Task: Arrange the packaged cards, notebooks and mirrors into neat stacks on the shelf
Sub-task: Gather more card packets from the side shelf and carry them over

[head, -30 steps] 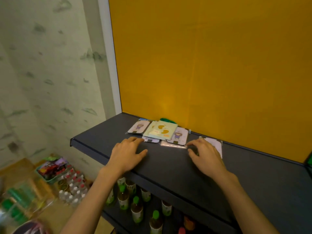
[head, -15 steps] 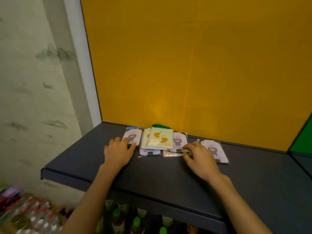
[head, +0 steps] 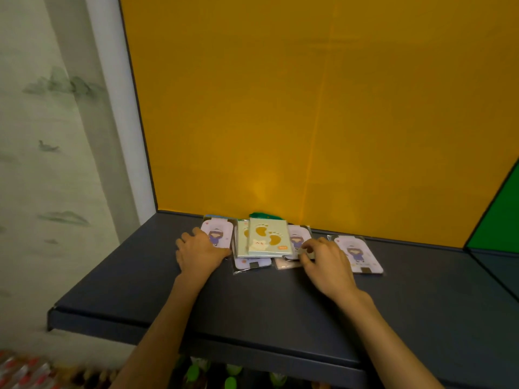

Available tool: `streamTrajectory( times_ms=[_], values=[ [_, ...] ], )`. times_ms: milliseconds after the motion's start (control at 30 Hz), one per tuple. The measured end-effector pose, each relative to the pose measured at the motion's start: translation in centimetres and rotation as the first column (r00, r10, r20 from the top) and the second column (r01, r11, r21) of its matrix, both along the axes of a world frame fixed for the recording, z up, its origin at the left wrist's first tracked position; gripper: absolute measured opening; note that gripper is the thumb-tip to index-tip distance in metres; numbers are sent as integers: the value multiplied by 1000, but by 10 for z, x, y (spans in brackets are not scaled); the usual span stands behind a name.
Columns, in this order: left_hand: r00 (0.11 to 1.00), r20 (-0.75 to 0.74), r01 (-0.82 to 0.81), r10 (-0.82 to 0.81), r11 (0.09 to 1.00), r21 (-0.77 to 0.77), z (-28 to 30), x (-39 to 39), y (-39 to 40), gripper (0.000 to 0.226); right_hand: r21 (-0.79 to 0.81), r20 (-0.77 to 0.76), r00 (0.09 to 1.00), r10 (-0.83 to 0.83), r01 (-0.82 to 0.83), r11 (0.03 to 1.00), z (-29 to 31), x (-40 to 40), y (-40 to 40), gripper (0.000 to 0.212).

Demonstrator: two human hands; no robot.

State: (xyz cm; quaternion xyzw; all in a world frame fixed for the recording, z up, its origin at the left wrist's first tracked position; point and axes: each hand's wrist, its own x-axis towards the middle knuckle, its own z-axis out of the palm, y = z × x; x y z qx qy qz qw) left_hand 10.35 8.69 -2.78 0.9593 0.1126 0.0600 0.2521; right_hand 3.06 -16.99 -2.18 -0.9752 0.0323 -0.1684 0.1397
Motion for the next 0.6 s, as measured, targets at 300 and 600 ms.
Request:
streamTrajectory(
  times_ms=[300,600],
  values=[
    [998,-59,-39,15,902,-431,1,8,34,58,84,-115,986,-118,128,988,6,24,27,58],
    [1000,-17,-23,19,414,-910,16,-15,55,29,225,-245,956,-161,218,950,14,32,50,57]
  ],
)
